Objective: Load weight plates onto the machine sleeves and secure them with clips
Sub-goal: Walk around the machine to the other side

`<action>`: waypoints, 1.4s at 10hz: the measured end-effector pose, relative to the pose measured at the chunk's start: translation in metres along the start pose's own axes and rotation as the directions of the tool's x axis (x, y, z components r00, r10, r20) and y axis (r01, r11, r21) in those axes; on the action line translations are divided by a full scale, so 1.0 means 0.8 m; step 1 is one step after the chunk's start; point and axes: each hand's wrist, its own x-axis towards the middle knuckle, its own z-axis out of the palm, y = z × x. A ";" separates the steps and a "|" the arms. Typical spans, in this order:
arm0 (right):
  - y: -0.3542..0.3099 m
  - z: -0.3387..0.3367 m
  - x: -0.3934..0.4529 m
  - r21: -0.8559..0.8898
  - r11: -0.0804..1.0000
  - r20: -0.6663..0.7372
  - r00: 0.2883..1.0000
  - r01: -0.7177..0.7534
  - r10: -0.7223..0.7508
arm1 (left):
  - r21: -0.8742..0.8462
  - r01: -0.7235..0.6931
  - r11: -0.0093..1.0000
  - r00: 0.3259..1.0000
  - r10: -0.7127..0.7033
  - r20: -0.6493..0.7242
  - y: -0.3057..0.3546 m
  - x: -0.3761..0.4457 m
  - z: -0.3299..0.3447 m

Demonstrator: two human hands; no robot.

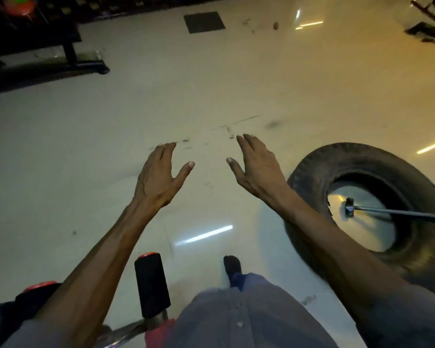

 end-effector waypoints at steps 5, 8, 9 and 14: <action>-0.187 0.087 0.574 0.036 0.923 0.057 0.921 0.383 -0.385 | -0.037 0.344 0.938 0.908 -0.342 -0.241 -0.257 0.402 -0.118; -0.392 0.146 0.857 0.096 0.804 0.085 0.800 0.587 -0.594 | -0.060 0.500 0.864 0.800 -0.488 -0.348 -0.444 0.584 -0.236; -0.465 0.181 0.940 0.113 0.750 0.093 0.745 0.651 -0.661 | -0.063 0.567 0.822 0.744 -0.543 -0.389 -0.518 0.627 -0.271; -0.930 0.340 1.255 0.257 0.401 0.128 0.380 0.879 -0.916 | -0.139 0.827 0.545 0.394 -0.738 -0.548 -0.870 0.770 -0.486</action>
